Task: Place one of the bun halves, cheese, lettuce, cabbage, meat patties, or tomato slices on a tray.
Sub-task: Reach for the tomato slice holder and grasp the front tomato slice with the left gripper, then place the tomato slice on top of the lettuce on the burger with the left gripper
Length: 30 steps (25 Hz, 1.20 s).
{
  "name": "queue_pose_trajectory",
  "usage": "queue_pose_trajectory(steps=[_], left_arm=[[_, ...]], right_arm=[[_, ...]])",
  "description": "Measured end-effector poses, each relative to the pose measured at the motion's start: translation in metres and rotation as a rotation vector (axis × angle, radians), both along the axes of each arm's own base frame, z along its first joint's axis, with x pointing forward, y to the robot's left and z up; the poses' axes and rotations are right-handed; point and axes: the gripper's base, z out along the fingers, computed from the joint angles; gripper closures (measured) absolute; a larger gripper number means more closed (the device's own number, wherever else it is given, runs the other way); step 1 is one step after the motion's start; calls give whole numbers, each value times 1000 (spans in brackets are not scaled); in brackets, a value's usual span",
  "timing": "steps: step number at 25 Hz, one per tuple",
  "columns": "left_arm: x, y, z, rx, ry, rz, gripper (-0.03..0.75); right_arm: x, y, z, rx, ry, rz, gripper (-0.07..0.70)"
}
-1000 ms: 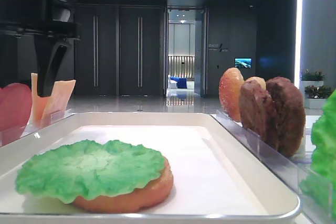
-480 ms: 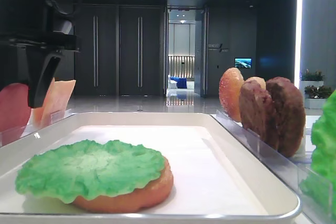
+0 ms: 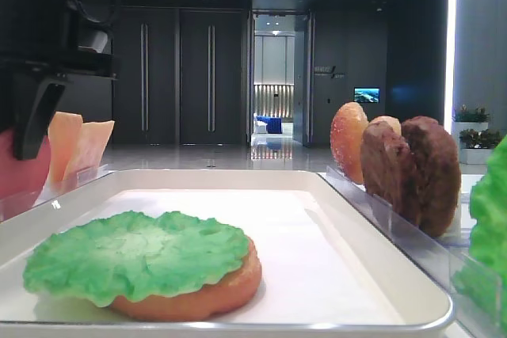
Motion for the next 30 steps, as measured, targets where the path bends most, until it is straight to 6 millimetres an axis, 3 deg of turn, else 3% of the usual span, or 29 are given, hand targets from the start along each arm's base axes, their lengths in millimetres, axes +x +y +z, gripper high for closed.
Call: queue_pose_trajectory(steps=[2, 14, 22, 30], left_arm=[[0, 0, 0, 5, -1, -3, 664], [-3, 2, 1, 22, 34, -1, 668], [5, -3, 21, 2, 12, -7, 668], [5, -8, 23, -48, 28, -8, 668]], right_arm=[[0, 0, 0, 0, 0, 0, 165], [0, 0, 0, 0, 0, 0, 165], [0, 0, 0, 0, 0, 0, 165], [0, 0, 0, 0, 0, 0, 165]])
